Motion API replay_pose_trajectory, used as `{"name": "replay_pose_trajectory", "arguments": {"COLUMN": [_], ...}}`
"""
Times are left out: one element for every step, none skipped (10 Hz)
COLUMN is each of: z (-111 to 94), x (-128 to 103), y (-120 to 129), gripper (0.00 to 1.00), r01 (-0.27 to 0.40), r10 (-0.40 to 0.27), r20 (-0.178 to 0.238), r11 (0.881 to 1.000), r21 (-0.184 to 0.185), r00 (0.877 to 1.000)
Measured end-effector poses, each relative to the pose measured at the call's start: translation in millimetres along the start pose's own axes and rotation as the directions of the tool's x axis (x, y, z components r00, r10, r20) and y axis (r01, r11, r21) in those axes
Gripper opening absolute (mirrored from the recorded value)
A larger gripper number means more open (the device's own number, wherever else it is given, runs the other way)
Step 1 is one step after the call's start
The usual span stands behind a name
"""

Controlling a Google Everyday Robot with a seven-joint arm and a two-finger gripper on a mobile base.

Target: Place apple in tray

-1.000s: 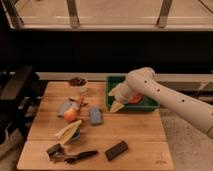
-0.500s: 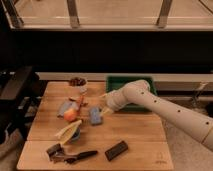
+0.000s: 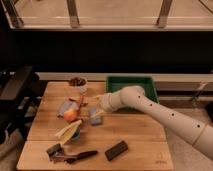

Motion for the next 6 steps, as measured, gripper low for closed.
{"name": "replay_pose_trajectory", "arguments": {"z": [5.7, 11.9, 16.0, 18.4, 24.1, 32.0], "x": [-2.4, -4.5, -4.5, -4.7, -8.9, -14.8], "y": [1.8, 4.0, 5.0, 5.0, 5.4, 6.1], "gripper": [0.65, 0.65, 0.65, 0.65, 0.65, 0.65], "r01": [-0.005, -0.011, -0.021, -0.027, -0.028, -0.025], "r10": [0.005, 0.012, 0.022, 0.027, 0.029, 0.028], "r20": [0.023, 0.05, 0.073, 0.087, 0.102, 0.117], "r11": [1.0, 1.0, 1.0, 1.0, 0.999, 0.999], "r21": [-0.002, -0.007, -0.007, -0.009, -0.017, -0.029], "r00": [1.0, 0.999, 0.997, 0.996, 0.994, 0.993]}}
